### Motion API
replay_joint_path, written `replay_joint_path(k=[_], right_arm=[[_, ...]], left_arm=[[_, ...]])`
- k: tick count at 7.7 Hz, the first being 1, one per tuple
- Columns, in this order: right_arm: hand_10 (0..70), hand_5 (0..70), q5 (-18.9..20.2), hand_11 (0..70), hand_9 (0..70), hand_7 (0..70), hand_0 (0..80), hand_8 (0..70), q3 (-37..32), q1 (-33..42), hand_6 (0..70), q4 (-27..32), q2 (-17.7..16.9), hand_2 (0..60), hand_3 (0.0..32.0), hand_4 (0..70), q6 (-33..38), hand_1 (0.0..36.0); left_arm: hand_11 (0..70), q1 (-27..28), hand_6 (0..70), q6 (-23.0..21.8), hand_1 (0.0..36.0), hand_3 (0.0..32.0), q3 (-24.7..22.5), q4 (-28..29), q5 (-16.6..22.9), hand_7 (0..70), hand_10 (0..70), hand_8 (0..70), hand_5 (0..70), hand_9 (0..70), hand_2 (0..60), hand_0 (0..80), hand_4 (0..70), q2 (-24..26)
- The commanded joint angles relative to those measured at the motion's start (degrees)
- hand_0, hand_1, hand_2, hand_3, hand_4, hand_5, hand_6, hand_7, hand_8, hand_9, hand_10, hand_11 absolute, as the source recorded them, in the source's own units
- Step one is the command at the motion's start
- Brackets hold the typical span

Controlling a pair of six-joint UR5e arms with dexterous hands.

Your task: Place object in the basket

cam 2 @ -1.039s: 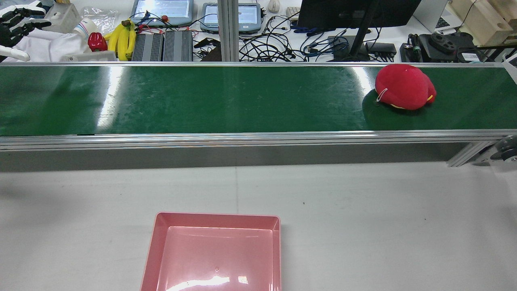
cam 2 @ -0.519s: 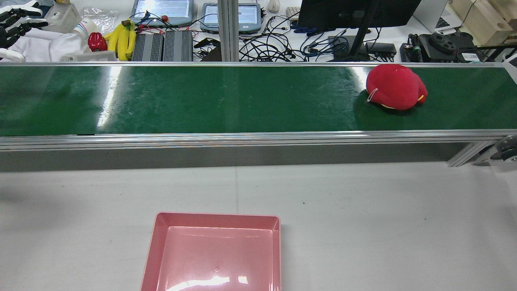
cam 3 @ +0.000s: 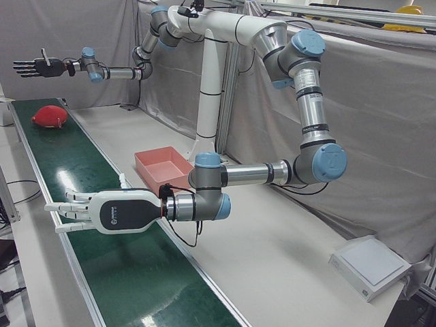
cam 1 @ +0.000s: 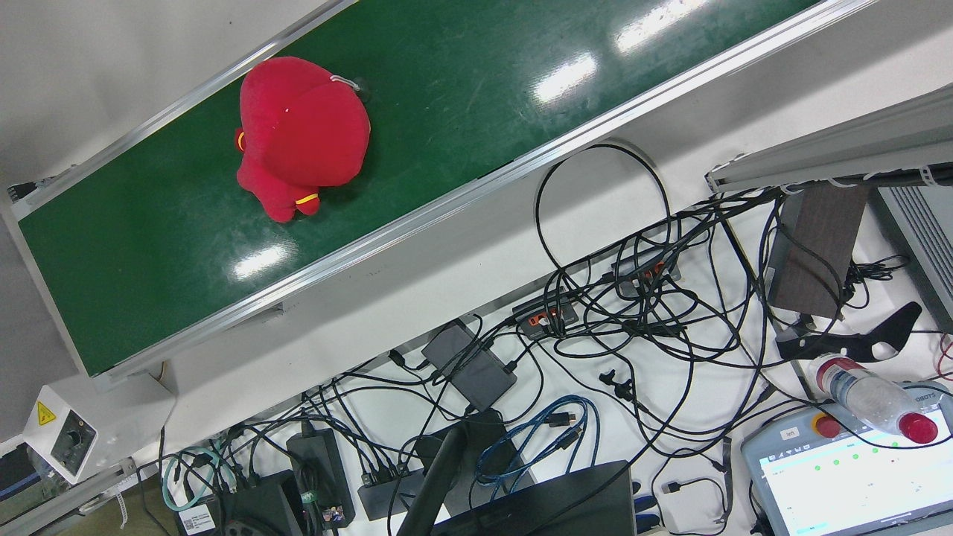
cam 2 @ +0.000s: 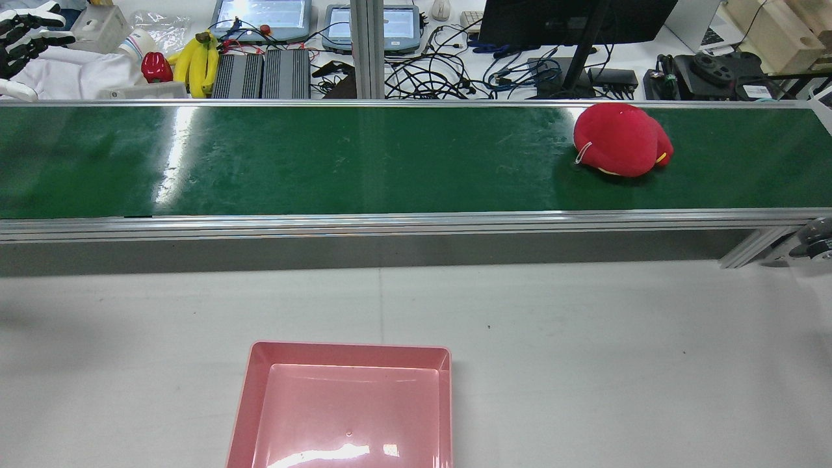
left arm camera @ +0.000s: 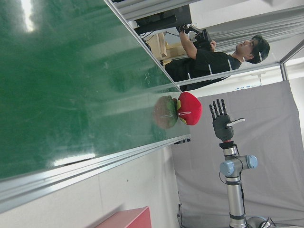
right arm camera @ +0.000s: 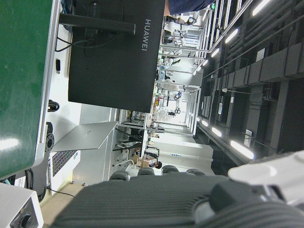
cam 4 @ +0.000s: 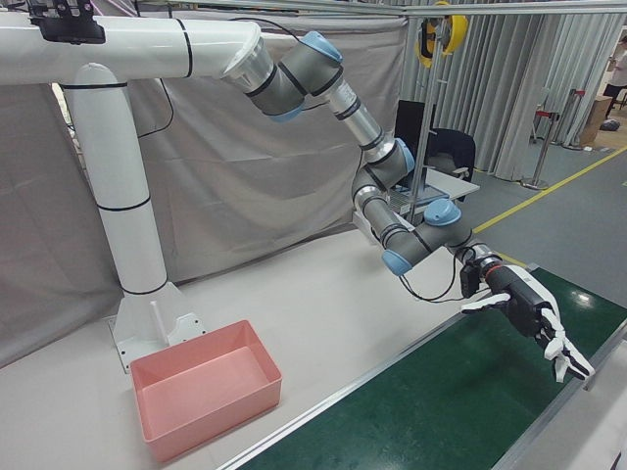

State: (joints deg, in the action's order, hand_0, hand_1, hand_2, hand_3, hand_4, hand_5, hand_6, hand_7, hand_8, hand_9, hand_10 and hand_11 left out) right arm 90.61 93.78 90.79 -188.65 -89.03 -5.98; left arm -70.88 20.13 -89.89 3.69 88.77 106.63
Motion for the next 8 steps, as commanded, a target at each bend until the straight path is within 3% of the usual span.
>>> replay_joint_path(k=[1,8], right_arm=[[0.0,0.0,0.0,0.0,0.0,0.0,0.0,0.0,0.0,0.0,0.0,-0.1,0.0,0.0,0.0,0.0,0.0,0.0],[0.0,0.0,0.0,0.0,0.0,0.0,0.0,0.0,0.0,0.0,0.0,-0.1,0.0,0.0,0.0,0.0,0.0,0.0]], left_arm=[[0.0,0.0,6.1,-0.4,17.8,0.0,0.0,0.0,0.0,4.3,0.0,13.2,30.2,20.0,0.0,57.5,14.2,-0.1],[0.0,-0.4,6.2,-0.4,17.8,0.0,-0.4,0.0,0.0,4.5,0.0,13.3,30.4,20.2,0.0,57.6,14.1,-0.2]])
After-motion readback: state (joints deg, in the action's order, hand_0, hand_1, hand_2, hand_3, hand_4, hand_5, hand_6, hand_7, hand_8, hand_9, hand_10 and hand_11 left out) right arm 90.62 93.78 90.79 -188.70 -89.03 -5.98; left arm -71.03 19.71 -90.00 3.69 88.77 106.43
